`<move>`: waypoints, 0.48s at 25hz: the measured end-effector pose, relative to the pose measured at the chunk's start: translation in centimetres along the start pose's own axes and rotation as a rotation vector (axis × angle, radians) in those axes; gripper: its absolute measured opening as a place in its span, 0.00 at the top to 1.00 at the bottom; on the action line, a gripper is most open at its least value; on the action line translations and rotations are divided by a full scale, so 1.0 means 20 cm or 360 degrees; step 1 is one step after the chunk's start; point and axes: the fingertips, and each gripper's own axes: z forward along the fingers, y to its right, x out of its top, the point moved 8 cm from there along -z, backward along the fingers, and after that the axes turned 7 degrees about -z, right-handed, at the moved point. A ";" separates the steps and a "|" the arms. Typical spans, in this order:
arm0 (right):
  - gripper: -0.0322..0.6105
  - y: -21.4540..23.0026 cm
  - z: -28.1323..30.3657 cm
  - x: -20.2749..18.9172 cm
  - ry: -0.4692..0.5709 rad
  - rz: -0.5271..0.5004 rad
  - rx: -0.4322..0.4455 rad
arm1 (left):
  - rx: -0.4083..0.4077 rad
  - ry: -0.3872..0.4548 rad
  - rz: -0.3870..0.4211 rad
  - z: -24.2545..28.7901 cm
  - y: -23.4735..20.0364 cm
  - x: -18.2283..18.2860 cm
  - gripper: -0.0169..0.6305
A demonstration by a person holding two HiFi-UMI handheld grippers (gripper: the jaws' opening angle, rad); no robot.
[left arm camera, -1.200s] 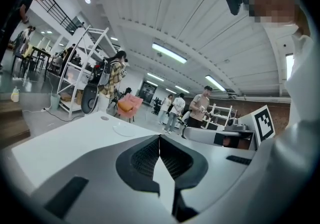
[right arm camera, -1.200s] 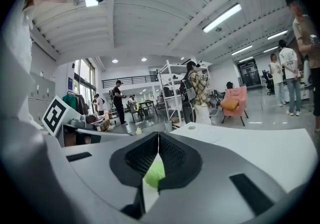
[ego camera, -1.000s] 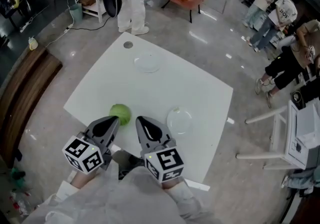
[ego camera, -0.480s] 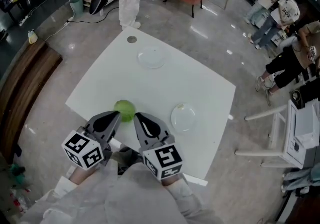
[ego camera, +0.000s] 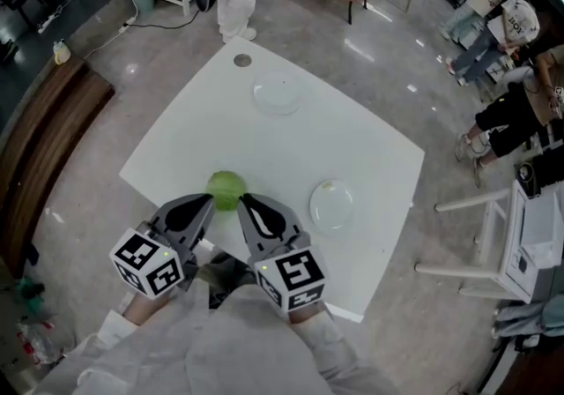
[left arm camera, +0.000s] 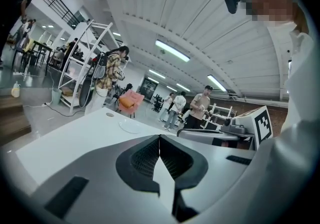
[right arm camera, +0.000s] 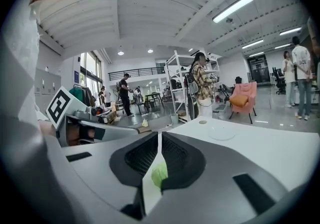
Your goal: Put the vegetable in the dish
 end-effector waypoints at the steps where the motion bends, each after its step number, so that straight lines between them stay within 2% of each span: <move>1: 0.93 0.00 0.01 -0.01 -0.0006 0.0002 0.0001 | 0.0006 -0.0003 -0.0008 0.00 -0.01 -0.01 0.96; 12: 0.93 0.02 0.09 -0.04 -0.0093 -0.0022 0.0063 | 0.0025 -0.0022 -0.0071 0.00 -0.09 -0.04 0.96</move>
